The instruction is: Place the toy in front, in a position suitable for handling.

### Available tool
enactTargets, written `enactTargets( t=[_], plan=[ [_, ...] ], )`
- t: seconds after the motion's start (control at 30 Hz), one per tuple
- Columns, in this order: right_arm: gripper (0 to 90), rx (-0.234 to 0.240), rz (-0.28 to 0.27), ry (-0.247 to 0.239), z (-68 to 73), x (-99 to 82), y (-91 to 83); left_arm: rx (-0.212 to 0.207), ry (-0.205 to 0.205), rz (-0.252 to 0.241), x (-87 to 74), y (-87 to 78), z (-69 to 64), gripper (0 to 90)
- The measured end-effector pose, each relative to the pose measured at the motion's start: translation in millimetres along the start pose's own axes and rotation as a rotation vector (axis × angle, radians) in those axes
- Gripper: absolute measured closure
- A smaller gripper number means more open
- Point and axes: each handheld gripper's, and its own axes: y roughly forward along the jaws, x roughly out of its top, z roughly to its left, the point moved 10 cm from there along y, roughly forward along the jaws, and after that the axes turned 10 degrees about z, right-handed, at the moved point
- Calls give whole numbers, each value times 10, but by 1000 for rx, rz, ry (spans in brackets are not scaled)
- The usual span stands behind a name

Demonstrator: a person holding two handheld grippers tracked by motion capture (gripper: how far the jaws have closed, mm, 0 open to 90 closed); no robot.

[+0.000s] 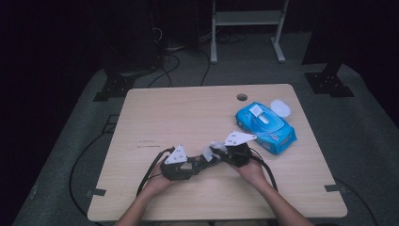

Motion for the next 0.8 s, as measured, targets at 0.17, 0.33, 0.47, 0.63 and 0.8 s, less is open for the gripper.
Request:
enactTargets(
  t=[0.17,0.33,0.47,0.63,0.8],
  plan=[
    [804,20,2,-53,154,75,98,-2,-4,-2,-10,-11,13,583],
    [803,-43,19,-17,-111,-40,-20,0,-2,-4,-18,-19,30,583],
    [804,-67,21,43,-315,-176,-154,4,6,-8,-16,-18,34,582],
    [806,-64,18,42,-278,-192,-165,3,-5,-6,-18,-19,46,580],
    [806,-54,5,37,-238,-208,-180,3,-43,-3,-27,-24,77,557]
  ],
)
